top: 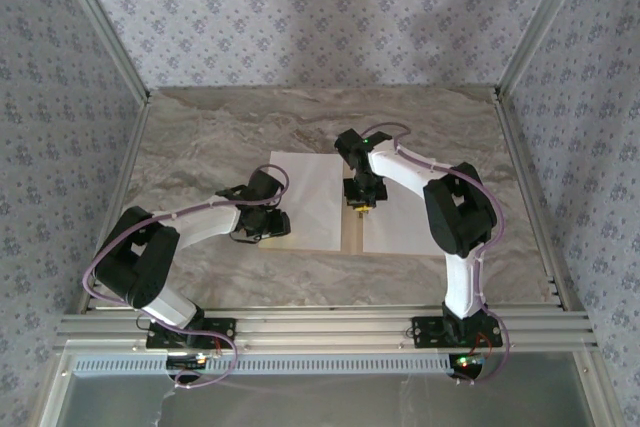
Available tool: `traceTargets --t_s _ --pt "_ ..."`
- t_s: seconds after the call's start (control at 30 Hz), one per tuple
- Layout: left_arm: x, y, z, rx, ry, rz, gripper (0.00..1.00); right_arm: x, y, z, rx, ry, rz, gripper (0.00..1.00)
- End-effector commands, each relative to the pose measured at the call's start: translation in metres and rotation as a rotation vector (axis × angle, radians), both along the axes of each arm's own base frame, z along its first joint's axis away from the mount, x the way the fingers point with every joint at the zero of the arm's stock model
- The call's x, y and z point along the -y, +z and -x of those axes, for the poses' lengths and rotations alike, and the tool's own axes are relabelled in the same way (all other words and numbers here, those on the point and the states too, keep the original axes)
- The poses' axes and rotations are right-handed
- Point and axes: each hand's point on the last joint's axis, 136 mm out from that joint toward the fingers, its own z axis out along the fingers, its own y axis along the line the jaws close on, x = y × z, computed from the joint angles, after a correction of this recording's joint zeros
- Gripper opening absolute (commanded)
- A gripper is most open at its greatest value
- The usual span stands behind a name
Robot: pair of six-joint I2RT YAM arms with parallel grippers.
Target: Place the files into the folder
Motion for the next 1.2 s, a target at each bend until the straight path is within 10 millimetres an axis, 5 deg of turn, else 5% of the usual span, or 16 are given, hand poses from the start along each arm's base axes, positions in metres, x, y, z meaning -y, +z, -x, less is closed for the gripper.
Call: traceTargets --t_s 0.0,1.17 --pt "-0.017 -0.016 0.020 -0.091 0.005 -0.089 0.43 0.027 -0.015 0.017 -0.065 0.002 0.114 0.11" --pt "-0.018 -0.016 0.021 -0.093 0.018 -0.090 0.43 0.041 -0.037 0.029 -0.095 -0.016 0.138 0.10"
